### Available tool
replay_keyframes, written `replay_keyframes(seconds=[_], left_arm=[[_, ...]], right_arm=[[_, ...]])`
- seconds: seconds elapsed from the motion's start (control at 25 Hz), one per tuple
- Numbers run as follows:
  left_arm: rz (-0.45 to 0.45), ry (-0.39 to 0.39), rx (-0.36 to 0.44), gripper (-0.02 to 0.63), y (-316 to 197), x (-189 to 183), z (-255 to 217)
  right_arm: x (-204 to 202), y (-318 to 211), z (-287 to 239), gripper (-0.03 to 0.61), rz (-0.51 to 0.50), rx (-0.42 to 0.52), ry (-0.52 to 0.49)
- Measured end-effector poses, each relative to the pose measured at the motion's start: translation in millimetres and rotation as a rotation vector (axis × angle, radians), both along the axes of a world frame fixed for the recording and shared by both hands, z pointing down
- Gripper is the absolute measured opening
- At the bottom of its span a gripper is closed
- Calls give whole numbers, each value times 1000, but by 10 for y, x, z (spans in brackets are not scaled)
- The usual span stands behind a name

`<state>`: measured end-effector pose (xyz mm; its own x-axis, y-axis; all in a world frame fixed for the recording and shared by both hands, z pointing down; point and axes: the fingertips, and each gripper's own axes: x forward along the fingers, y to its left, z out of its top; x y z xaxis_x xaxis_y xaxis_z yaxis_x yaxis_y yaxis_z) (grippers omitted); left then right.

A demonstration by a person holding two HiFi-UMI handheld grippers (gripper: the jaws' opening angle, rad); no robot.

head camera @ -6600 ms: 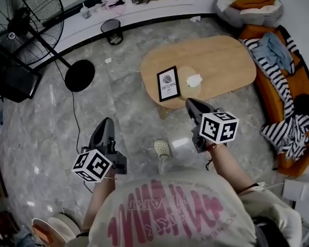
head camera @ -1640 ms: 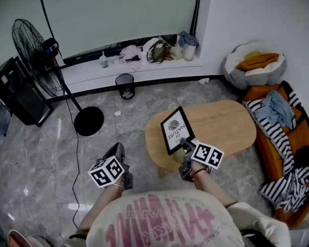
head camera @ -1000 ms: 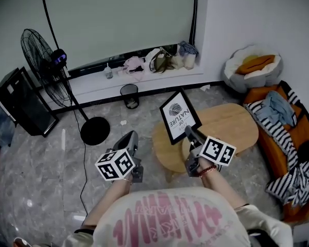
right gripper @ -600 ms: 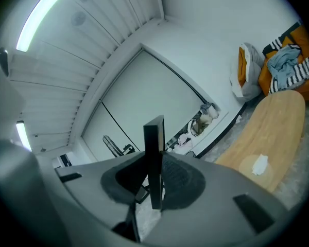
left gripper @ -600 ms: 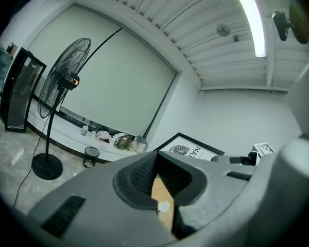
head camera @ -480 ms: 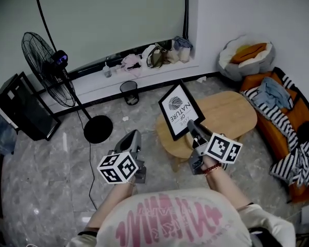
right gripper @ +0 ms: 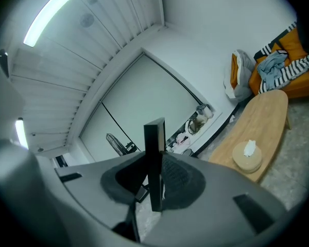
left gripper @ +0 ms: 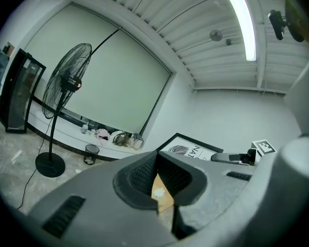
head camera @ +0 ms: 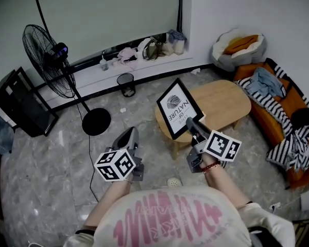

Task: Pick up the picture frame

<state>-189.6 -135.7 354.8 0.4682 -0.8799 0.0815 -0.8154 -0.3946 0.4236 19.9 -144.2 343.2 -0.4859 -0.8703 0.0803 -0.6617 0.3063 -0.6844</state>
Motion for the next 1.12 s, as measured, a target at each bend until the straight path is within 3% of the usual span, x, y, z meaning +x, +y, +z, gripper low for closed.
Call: replay_keyframes(seconds=[0.2,0.52,1.12], left_arm=[[18,6,-14,3,166,37,-146],[34,16,-25,3,618,38,23],[61,14,-82,3,920,10,150]], right_arm=[[-49,206,-69,77,-5,-37,6],[-92,709,148,77,-1,-71,-1],[-96,1067,290,78,36,-141,-42]])
